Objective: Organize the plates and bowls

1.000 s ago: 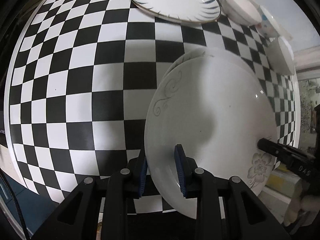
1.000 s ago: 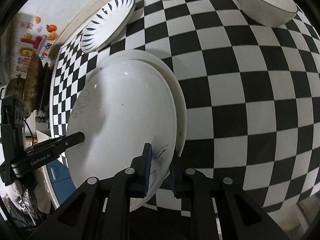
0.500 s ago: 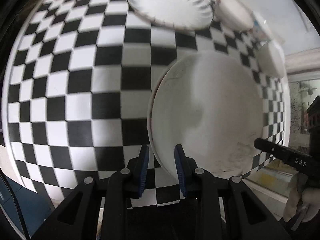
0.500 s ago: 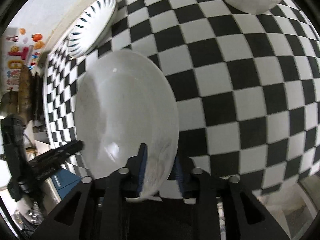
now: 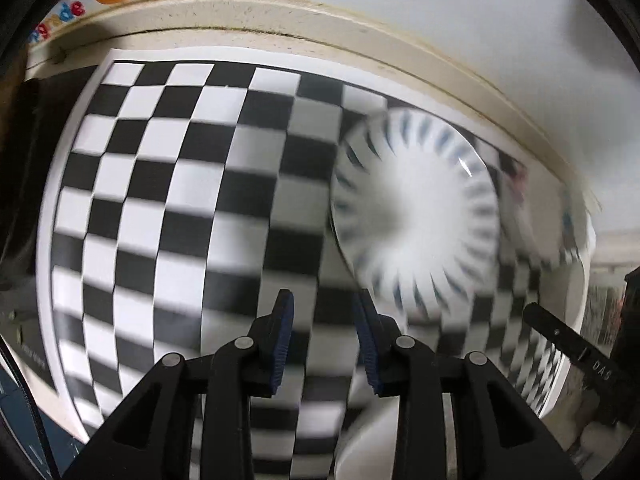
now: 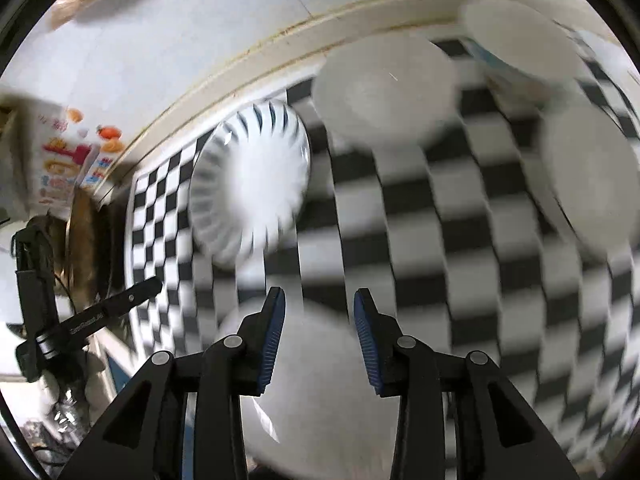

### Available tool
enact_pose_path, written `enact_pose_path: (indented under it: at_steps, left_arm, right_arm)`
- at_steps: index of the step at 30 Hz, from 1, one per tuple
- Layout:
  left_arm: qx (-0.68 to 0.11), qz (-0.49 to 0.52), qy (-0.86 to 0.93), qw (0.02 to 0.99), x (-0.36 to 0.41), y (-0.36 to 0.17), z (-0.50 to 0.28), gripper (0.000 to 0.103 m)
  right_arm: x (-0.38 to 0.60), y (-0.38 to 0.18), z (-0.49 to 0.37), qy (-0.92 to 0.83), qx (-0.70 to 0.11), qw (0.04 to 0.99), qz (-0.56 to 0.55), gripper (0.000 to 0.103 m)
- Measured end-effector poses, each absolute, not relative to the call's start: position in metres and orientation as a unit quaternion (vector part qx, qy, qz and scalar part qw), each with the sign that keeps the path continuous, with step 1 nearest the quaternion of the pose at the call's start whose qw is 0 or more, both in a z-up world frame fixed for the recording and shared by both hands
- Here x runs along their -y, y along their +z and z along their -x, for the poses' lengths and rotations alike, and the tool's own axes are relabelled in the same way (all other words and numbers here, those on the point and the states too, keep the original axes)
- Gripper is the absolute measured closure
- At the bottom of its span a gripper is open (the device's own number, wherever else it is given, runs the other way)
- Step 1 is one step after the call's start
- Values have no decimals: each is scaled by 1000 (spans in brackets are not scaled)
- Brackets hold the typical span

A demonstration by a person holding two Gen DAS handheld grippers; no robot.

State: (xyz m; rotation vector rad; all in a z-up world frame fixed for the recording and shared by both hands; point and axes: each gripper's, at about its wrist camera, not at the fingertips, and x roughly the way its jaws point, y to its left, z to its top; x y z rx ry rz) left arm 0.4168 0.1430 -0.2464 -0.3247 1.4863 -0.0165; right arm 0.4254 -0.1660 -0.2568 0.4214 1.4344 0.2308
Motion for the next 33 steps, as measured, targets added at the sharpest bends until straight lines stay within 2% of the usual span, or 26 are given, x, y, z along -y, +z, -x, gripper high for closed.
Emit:
enact_pose_path:
  at_steps: [8, 10, 12, 13, 16, 23, 33]
  left_arm:
    - [-688, 149, -24, 710, -137, -291, -481, 74]
    - [-690, 134, -27, 710, -130, -297, -490, 75]
    - [-686, 117, -41, 717, -121, -299, -493, 81]
    - [-681, 106, -38, 723, -118, -298, -493, 81]
    - [-664, 72, -36, 743, -107, -291, -486, 82]
    - [-640, 78, -43, 763, -101, -256, -459, 82]
    - [-593, 84, -66, 798, -101, -172, -401, 82]
  right_arm:
    - [129, -315, -510, 98, -675, 716, -151, 66]
    - [125, -324, -517, 96, -682, 711, -144, 70]
    - [122, -329, -522, 94, -685, 709, -136, 84]
    - [121, -333, -524, 99, -685, 708, -139, 88]
    - [119, -332, -526, 99, -681, 712, -136, 87]
    - [121, -305, -508, 107, -657, 736, -128, 88]
    - [143, -219, -448, 121, -605, 776, -134, 90]
